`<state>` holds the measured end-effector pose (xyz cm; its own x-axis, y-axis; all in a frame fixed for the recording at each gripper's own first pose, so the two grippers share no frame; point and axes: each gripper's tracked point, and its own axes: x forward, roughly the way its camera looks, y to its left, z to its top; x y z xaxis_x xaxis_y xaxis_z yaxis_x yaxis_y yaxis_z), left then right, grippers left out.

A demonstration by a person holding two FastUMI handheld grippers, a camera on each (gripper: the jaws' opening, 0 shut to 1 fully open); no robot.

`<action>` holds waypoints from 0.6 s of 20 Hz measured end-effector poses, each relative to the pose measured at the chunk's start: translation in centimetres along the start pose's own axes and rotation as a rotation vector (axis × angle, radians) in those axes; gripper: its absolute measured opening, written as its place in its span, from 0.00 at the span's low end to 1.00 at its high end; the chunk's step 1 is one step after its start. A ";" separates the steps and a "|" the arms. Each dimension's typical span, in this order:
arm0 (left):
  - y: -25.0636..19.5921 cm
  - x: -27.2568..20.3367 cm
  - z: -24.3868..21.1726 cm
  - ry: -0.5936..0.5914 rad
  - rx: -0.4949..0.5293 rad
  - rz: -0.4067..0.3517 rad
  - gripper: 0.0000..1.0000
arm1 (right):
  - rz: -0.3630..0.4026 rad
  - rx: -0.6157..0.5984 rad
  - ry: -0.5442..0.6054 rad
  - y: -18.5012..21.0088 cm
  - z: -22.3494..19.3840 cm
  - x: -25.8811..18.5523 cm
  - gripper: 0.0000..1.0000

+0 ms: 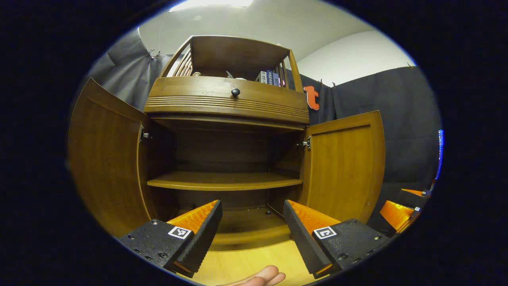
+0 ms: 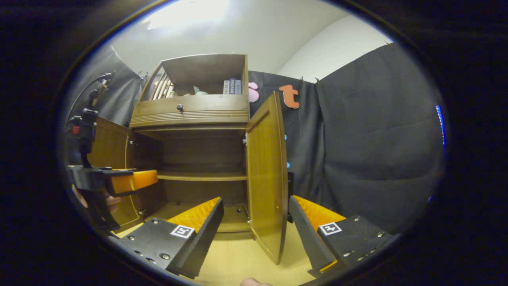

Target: Open the right door of the double-door shoe cabinet with the right hand, and open the left door with the left hand.

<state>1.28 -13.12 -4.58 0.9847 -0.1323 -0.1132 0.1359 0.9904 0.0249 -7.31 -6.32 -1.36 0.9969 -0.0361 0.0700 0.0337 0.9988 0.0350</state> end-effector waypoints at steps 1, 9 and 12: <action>-0.1 0.3 0.0 -0.016 -0.002 -0.001 0.96 | 0.019 0.019 -0.003 0.7 0.0 0.1 0.98; 0.6 -1.1 -0.6 -0.005 0.042 0.011 0.92 | 0.034 -0.057 0.039 5.3 -2.1 0.5 0.99; 1.5 -1.9 0.1 -0.032 0.055 0.056 0.96 | 0.035 -0.038 0.072 6.2 -3.2 0.5 0.99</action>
<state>-0.38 -11.40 -4.24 0.9938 -0.0785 -0.0783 0.0851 0.9928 0.0846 -6.35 -0.06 -4.29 1.0000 -0.0004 -0.0011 0.0004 1.0000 -0.0044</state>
